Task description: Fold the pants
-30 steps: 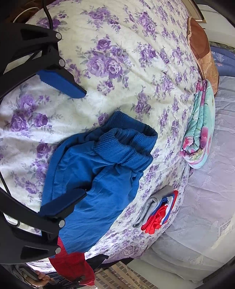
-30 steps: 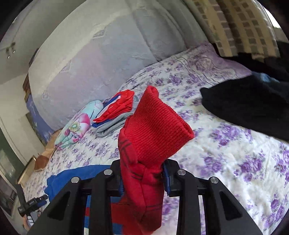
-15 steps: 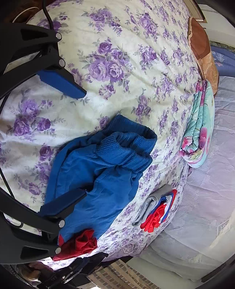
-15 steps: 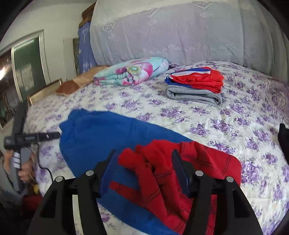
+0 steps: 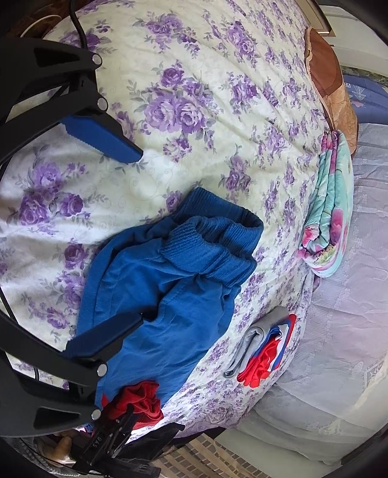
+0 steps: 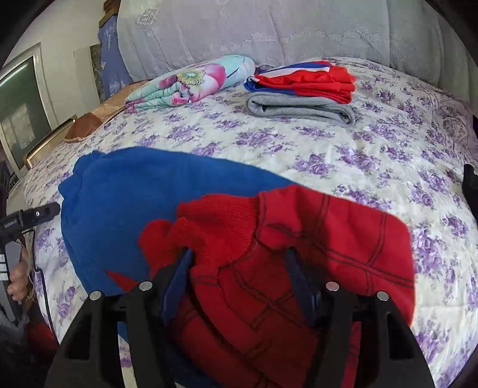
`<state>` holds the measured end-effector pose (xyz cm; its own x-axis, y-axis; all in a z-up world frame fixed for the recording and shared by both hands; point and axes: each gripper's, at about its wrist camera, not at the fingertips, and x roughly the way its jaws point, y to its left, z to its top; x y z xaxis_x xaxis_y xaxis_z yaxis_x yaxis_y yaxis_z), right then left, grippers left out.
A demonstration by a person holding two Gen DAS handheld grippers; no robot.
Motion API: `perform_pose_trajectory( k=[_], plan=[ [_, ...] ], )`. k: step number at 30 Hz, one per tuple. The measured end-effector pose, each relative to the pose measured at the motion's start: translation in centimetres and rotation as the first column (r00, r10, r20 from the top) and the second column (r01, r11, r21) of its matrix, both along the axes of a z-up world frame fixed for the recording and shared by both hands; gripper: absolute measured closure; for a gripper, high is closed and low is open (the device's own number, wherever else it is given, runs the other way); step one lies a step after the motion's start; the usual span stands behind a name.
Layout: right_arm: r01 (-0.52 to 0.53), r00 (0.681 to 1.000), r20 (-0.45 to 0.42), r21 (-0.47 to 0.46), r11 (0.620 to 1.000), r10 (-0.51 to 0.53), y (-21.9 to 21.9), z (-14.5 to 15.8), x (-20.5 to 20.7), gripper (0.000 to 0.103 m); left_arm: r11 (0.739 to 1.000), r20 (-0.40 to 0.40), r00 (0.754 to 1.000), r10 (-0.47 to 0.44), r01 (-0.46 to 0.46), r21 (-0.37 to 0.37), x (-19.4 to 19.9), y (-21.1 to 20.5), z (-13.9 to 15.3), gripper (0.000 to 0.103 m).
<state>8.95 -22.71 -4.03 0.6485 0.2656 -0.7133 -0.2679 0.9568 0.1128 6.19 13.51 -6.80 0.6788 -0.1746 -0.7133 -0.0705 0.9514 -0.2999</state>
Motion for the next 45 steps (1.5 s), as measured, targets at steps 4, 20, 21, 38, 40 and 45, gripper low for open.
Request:
perform_pose_trajectory(
  k=[4,20,21,38,40,45],
  plan=[
    [-0.021,0.996,0.083,0.018,1.000,0.020,1.0,2.6,-0.9,0.038,1.000,-0.001,1.000,0.001,-0.001,0.010,0.0,-0.1,0.0,0.005],
    [-0.178,0.984,-0.012,-0.001,0.984,0.178,5.5,0.1,-0.1,0.021,0.999,-0.008,1.000,0.000,0.001,0.052,0.2,-0.6,-0.3,0.005],
    [-0.194,0.981,-0.009,-0.034,0.980,0.194,6.0,-0.4,-0.3,0.020,0.999,-0.011,1.000,0.001,0.000,0.048,0.2,-0.5,-0.3,0.005],
    [0.126,0.980,0.128,0.194,0.973,-0.153,-8.3,2.7,-7.1,0.008,1.000,-0.029,0.999,0.012,-0.012,0.014,5.6,-1.7,-0.3,0.005],
    [0.147,0.978,0.111,0.221,0.964,-0.175,-9.3,2.2,-6.8,0.008,0.999,-0.030,0.999,0.036,-0.034,0.040,5.6,-2.1,-0.3,0.005],
    [0.163,0.980,0.069,0.254,0.953,-0.186,-10.4,0.9,-6.3,0.007,0.995,-0.030,0.997,0.075,-0.073,0.070,5.2,-2.6,0.0,0.016]
  ],
)
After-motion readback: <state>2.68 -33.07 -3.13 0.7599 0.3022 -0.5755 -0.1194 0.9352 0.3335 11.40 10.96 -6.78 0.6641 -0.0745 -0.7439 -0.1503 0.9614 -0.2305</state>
